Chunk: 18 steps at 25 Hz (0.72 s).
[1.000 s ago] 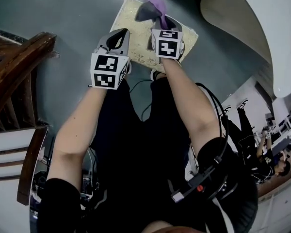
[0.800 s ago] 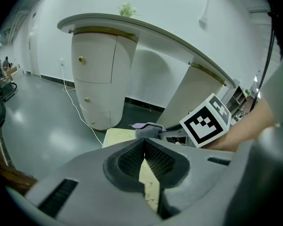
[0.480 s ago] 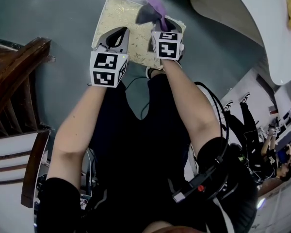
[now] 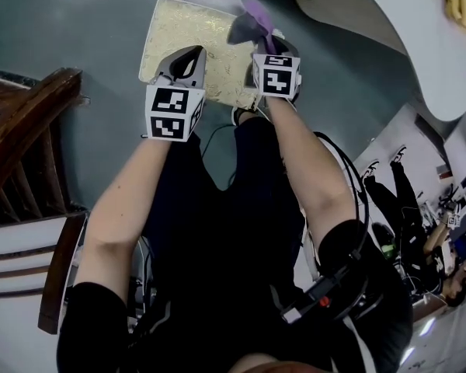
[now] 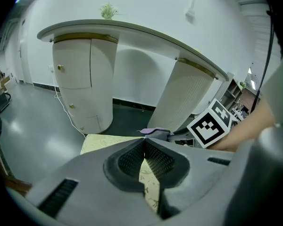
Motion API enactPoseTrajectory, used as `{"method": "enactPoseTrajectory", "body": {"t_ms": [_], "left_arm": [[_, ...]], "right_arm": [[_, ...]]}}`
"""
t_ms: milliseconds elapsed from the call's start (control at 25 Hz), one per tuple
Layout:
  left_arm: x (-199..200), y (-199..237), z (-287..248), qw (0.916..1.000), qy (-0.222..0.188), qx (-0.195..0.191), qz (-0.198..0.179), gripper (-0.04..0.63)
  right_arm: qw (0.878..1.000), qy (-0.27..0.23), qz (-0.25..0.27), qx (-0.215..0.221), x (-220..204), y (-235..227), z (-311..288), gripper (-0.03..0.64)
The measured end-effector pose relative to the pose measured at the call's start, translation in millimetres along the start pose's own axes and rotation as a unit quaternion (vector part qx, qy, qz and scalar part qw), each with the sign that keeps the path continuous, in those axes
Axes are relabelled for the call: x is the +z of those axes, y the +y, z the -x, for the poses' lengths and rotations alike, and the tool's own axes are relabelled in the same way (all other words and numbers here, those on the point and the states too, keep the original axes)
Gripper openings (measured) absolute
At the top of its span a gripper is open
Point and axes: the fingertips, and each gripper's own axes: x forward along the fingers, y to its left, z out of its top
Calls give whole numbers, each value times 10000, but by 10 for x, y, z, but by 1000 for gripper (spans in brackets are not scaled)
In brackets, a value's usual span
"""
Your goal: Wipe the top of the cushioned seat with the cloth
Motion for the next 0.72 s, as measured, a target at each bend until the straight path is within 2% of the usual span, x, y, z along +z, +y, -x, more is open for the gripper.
{"method": "enactPoseTrajectory", "body": {"t_ms": [160,360,480,600,720], "left_arm": [[11,-89,-22,10000,53,0,-41,5],[53,-173,-4,10000,77,-15,-22,5],[21,-152,16,9999,158,-48,40,5],[-8,-116,19,9997,223,-85,53,5],[-21,-4,99,9996,215,-173,-25,5]], "right_arm": [[9998,145,-158,-53,-129,-210,23,78],[9970,486,-468,-366,-369,-635,135,77],[9979,237,-592,-119,-271,-595,310,78],[9977,-198,-641,15,4,-491,529,78],[9968,-514,-596,143,236,-198,696,78]]}}
